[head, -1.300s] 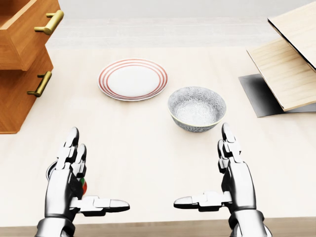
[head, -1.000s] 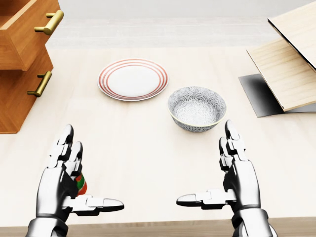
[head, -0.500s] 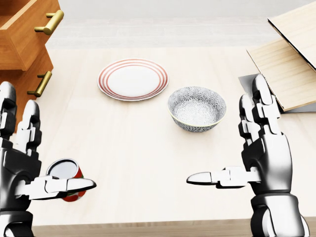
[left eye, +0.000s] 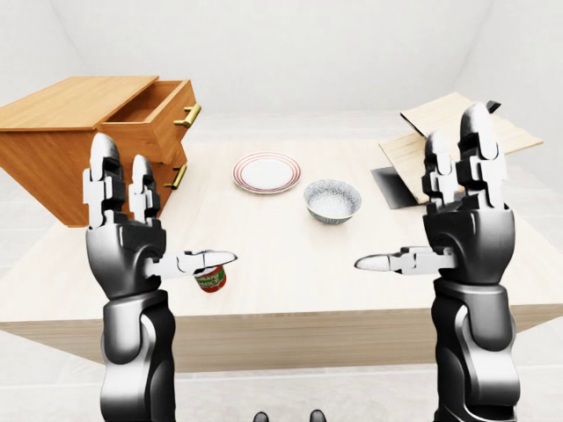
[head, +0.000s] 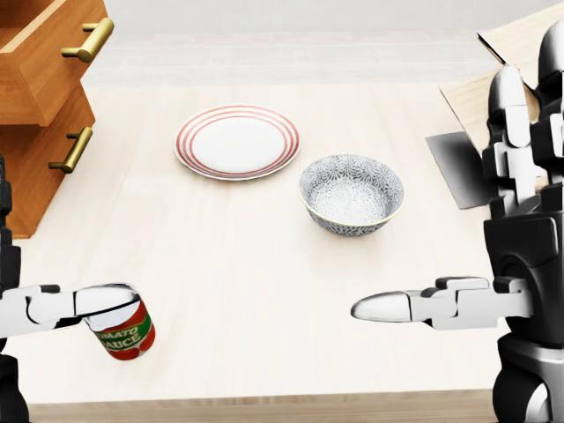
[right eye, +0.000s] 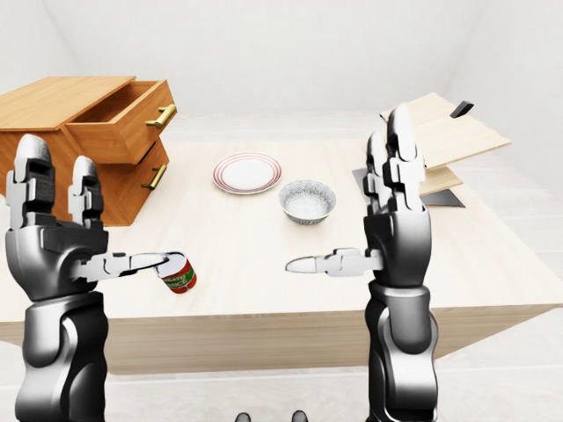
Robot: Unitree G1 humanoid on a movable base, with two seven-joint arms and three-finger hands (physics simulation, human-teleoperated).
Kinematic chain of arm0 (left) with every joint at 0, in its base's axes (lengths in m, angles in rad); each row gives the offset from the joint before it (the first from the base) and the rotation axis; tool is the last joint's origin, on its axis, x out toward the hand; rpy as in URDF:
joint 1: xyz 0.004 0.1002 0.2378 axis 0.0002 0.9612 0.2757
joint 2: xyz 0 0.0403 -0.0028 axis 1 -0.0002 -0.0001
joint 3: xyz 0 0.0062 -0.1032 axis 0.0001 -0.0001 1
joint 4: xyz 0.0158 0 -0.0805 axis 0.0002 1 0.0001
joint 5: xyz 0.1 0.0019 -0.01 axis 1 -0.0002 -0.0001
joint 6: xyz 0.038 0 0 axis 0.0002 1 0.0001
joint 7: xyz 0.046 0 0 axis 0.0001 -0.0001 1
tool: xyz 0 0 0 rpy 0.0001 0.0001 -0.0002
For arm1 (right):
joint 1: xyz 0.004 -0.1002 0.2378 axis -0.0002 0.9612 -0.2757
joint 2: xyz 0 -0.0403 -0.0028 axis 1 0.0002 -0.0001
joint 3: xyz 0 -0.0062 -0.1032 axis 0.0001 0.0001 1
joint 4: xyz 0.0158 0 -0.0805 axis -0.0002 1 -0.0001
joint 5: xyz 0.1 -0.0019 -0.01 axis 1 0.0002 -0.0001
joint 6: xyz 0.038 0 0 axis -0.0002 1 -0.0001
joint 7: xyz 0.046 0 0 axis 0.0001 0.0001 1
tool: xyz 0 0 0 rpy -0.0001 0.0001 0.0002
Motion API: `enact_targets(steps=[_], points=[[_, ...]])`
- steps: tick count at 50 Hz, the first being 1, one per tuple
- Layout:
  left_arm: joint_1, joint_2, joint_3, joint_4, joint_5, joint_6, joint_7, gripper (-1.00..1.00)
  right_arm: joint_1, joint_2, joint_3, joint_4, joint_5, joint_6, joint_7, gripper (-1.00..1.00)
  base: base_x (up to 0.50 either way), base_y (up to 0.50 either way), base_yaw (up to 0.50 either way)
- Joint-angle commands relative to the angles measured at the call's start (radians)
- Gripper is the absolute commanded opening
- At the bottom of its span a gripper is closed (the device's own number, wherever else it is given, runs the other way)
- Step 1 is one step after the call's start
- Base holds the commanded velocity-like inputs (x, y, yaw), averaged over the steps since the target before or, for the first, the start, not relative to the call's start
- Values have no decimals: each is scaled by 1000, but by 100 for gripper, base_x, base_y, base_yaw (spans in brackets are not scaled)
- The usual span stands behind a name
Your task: Close the top drawer of the cabinet.
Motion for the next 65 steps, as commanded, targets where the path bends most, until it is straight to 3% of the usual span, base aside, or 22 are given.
enact_targets(steps=[1, 27, 32, 34, 41, 65], points=[[-71, 21, 26, -65, -21, 0, 35, 100, -30, -8, -38, -101, 5, 0, 7, 100, 0, 0, 0], [-54, 22, 32, -138, -47, 0, 59, 100, 0, 1, -40, -92, 5, 0, 4, 100, 0, 0, 0], [-50, 38, 10, -137, 3, 0, 59, 100, 2, 0, -42, -84, 3, 0, 8, 100, 0, 0, 0], [-63, 13, 43, -135, -34, 0, 60, 100, 7, 2, -37, -85, 1, 0, 8, 100, 0, 0, 0], [-58, 19, 38, -133, -31, 0, 58, 100, 4, -5, -38, -84, -5, 0, 10, 100, 0, 0, 0], [-65, 26, 40, -104, -29, 0, 63, 100, -2, -1, -30, -57, -36, 0, 24, 100, 0, 50, 0]])
